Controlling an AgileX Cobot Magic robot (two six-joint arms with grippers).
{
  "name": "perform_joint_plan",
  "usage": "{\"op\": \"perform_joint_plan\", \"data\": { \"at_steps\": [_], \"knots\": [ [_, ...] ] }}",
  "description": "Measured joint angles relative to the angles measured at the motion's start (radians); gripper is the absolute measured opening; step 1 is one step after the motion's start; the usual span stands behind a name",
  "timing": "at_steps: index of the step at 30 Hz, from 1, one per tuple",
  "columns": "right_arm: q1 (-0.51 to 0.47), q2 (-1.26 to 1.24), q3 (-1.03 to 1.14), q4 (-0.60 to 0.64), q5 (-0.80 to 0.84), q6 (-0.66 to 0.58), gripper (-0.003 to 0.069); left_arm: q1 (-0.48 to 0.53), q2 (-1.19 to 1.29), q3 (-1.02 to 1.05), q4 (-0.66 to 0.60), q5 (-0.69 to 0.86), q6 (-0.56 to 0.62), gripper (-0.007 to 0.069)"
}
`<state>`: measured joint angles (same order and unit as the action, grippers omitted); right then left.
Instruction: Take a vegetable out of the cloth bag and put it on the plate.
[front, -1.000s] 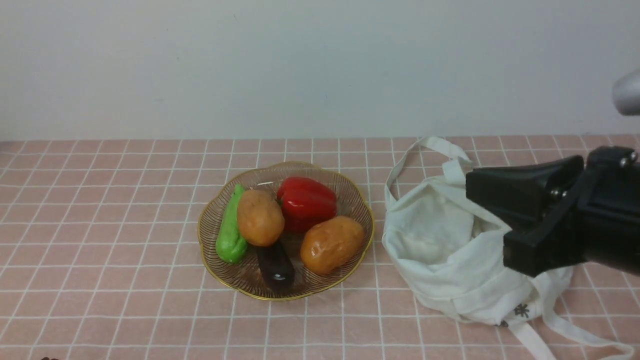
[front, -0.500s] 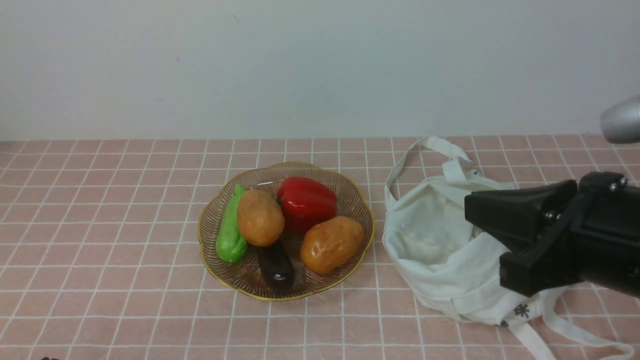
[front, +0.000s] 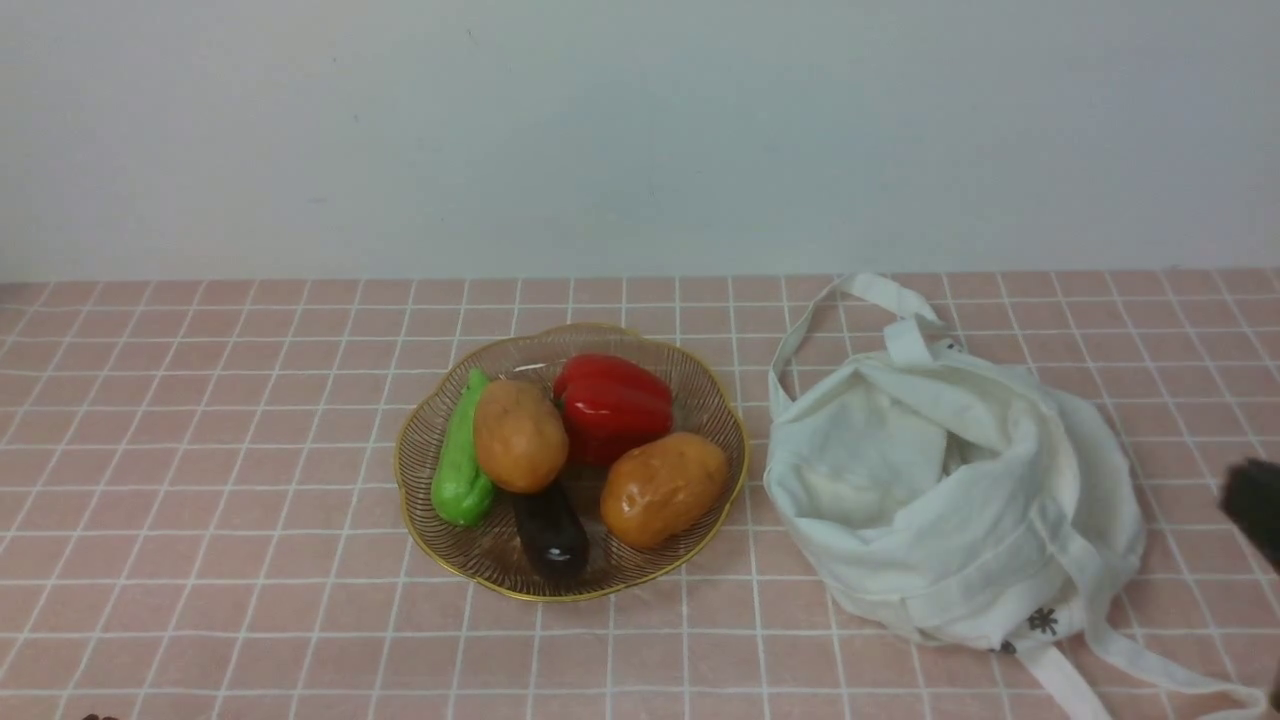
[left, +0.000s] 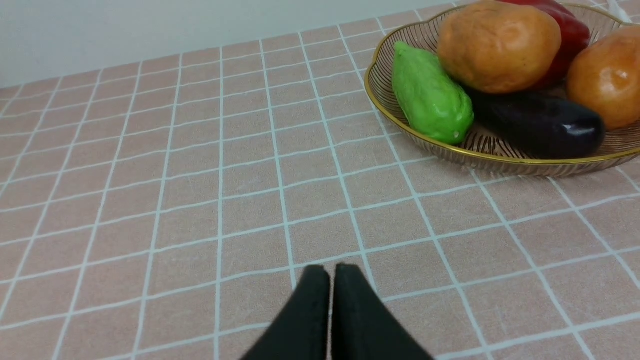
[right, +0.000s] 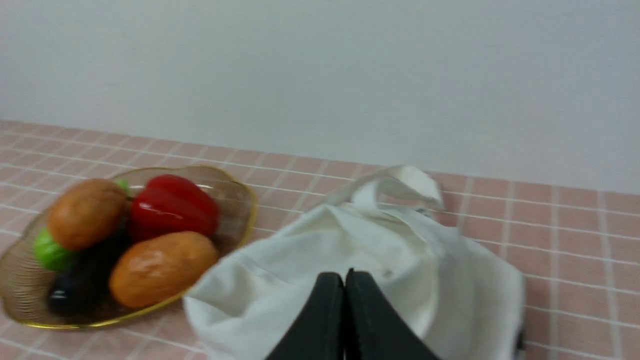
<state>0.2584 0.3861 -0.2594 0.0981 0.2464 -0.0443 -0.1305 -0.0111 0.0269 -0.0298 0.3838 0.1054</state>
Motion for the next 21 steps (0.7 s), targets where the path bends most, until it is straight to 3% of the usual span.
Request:
{"op": "perform_joint_plan", "data": {
  "at_steps": [4,7,21],
  "knots": [
    [-0.111,-0.252,0.183,-0.057,0.012,0.000,-0.0015,0.000,0.000,0.000,0.000,0.000,0.000,-0.0005],
    [-0.141,-0.364,0.259,-0.054,0.038,0.000,-0.0015,0.000,0.000,0.000,0.000,0.000,0.000,-0.0005],
    [-0.187,-0.397,0.286,-0.021,0.113,0.000,-0.0015,0.000,0.000,0.000,0.000,0.000,0.000,-0.0005]
  ]
}}
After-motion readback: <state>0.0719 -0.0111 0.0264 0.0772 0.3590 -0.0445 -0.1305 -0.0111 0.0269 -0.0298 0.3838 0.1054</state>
